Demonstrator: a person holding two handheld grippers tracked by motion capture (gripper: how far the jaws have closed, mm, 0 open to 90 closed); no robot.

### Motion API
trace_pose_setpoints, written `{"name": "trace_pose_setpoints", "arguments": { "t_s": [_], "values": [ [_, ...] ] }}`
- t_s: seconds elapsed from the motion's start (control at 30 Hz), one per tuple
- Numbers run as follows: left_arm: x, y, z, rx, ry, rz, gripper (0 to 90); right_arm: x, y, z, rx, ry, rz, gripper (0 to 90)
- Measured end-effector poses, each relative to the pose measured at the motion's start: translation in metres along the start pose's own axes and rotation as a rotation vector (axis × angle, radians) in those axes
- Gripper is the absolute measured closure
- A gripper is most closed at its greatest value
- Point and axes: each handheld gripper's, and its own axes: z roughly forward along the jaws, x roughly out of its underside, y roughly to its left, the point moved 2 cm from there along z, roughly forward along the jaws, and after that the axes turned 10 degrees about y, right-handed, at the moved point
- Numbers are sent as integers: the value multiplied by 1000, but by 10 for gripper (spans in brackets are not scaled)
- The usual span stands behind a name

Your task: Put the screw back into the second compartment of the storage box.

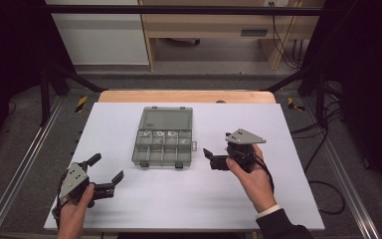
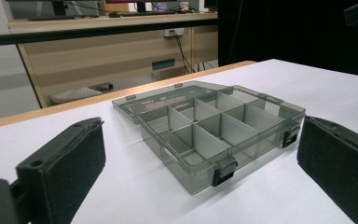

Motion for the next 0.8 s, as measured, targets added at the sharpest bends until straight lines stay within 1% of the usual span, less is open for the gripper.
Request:
{"name": "trace_pose_setpoints", "arguments": {
  "t_s": [0.07, 0.1, 0.13, 0.17, 0.2, 0.23, 0.27, 0.3, 0.33, 0.37, 0.4, 0.43, 0.47, 0.53, 0.57, 0.6, 0.7, 0.73, 0.77, 0.8],
  "values": [
    [-1, 1, -1, -2, -5, -1, 8, 4, -3, -4, 9, -3, 3, 90],
    [-1, 1, -1, -7, -5, -1, 8, 6, -4, -6, 14, -6, 9, 91],
    [0, 2, -2, -18, -2, 3, 8, 10, -9, -10, 28, -12, 21, 97],
    [0, 2, -2, -18, -2, 3, 8, 10, -9, -10, 28, -12, 21, 97],
    [0, 3, -2, -27, 0, 3, 8, 13, -13, -13, 35, -16, 34, 99],
    [0, 3, -2, -27, 0, 3, 9, 13, -13, -13, 35, -16, 34, 99],
    [0, 5, -3, -32, 0, -1, 9, 16, -17, -18, 29, -17, 45, 97],
    [0, 5, -3, -32, 0, -1, 9, 16, -17, -18, 29, -17, 45, 97],
    [0, 5, -3, -33, -1, -2, 9, 20, -23, -25, 30, -22, 56, 92],
    [0, 5, -3, -34, -1, -2, 9, 20, -23, -25, 30, -22, 56, 92],
    [0, 5, -3, -34, -2, -3, 9, 24, -26, -30, 40, -27, 61, 87],
    [0, 6, -3, -34, -1, -2, 9, 24, -26, -30, 40, -27, 61, 87],
    [0, 6, -4, -41, -2, 7, 9, 28, -30, -35, 46, -32, 66, 76],
    [0, 6, -4, -43, -3, 8, 9, 31, -31, -37, 51, -34, 68, 75],
    [0, 7, -5, -50, -7, 7, 9, 33, -32, -38, 55, -40, 66, 75],
    [0, 7, -6, -56, -10, 1, 11, 39, -35, -42, 57, -55, 65, 80],
    [-1, 8, -7, -57, -14, -2, 11, 43, -37, -46, 51, -59, 67, 80],
    [-1, 8, -8, -56, -17, -4, 11, 48, -40, -51, 61, -75, 75, 72],
    [-1, 8, -8, -56, -18, -4, 11, 48, -40, -51, 61, -75, 75, 72],
    [-2, 8, -9, -53, -22, -9, 11, 51, -42, -55, 76, -88, 81, 67]
  ]
}}
